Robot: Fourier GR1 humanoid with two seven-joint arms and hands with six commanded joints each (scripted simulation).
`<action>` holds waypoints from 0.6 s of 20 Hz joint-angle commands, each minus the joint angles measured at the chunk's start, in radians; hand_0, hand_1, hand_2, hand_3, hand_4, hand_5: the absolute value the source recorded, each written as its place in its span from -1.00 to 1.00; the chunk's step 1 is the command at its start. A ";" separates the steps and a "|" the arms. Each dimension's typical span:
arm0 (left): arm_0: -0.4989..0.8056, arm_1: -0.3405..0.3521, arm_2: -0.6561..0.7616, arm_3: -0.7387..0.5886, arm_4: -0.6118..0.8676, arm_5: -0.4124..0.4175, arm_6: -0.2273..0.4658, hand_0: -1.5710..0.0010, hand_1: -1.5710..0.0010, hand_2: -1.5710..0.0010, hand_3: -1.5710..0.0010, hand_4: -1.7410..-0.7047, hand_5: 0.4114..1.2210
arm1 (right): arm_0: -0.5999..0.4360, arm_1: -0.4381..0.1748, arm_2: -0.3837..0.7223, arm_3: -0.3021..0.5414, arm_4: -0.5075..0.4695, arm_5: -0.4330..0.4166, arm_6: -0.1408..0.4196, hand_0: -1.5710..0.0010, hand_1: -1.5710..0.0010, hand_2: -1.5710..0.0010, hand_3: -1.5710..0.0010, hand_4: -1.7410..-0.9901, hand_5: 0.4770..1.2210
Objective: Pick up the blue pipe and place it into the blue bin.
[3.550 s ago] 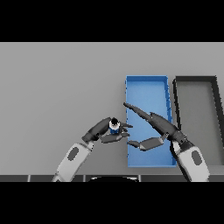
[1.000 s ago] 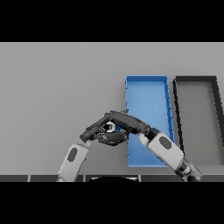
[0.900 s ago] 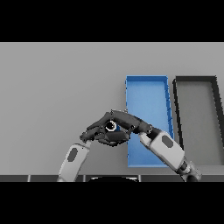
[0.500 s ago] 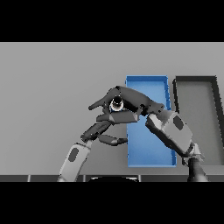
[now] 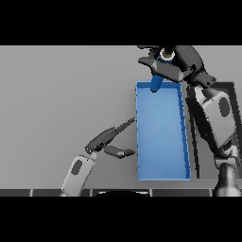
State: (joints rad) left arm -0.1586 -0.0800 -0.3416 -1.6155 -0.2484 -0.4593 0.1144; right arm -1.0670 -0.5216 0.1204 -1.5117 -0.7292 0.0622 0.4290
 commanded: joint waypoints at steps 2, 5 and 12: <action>0.002 0.003 -0.007 -0.002 -0.009 0.001 -0.006 1.00 1.00 1.00 1.00 0.67 -1.00 | 0.038 -0.043 -0.011 0.055 0.026 0.020 -0.012 -1.00 -1.00 -1.00 -1.00 -1.00 1.00; 0.001 0.007 -0.008 -0.001 -0.014 0.002 -0.010 1.00 1.00 1.00 1.00 0.68 -0.98 | 0.148 -0.078 -0.026 0.066 0.012 0.009 -0.006 -1.00 -1.00 -1.00 -1.00 -1.00 1.00; 0.026 0.002 -0.012 -0.014 -0.005 0.004 -0.005 1.00 1.00 1.00 1.00 0.67 -0.97 | 0.454 -0.133 0.007 -0.059 0.018 -0.073 0.048 -1.00 -1.00 -1.00 -1.00 -1.00 1.00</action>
State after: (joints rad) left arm -0.1326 -0.0782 -0.3536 -1.6292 -0.2534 -0.4548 0.1096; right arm -0.6115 -0.6540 0.1277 -1.5706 -0.7142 -0.0108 0.4785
